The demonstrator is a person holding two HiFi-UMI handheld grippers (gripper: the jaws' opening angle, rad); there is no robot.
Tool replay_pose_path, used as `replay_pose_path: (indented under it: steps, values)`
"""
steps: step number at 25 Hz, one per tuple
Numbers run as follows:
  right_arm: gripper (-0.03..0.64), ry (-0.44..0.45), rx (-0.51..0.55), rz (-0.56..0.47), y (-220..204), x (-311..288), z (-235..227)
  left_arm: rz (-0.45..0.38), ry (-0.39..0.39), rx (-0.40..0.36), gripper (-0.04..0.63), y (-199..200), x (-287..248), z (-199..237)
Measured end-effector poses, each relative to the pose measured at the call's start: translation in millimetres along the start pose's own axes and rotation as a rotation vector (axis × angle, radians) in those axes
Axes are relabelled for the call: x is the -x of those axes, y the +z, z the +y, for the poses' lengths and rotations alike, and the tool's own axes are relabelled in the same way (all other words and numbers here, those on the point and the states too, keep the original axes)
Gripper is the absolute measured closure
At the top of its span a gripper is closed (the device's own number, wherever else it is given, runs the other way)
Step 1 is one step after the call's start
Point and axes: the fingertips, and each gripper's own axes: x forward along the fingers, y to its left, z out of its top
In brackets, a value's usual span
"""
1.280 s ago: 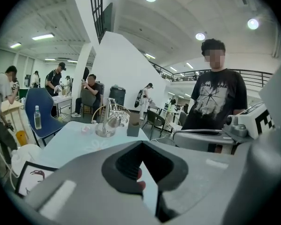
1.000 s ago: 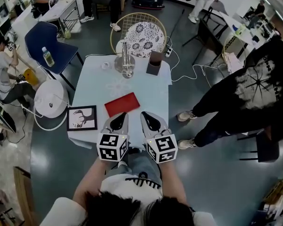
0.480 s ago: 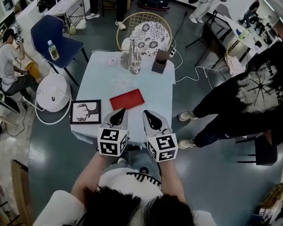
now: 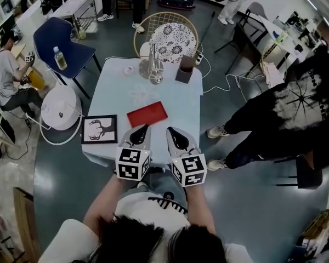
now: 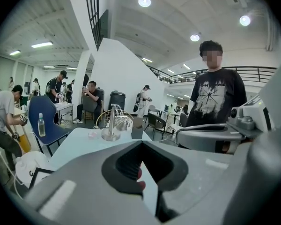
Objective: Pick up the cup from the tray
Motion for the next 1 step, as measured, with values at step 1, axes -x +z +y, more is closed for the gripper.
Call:
replay_pose_path:
  steps: [1]
  values:
    - [0.595,-0.002,0.002,0.0,0.7,0.5,-0.6,-0.004,-0.001,0.001,0.595,2.5,-0.6,-0.7]
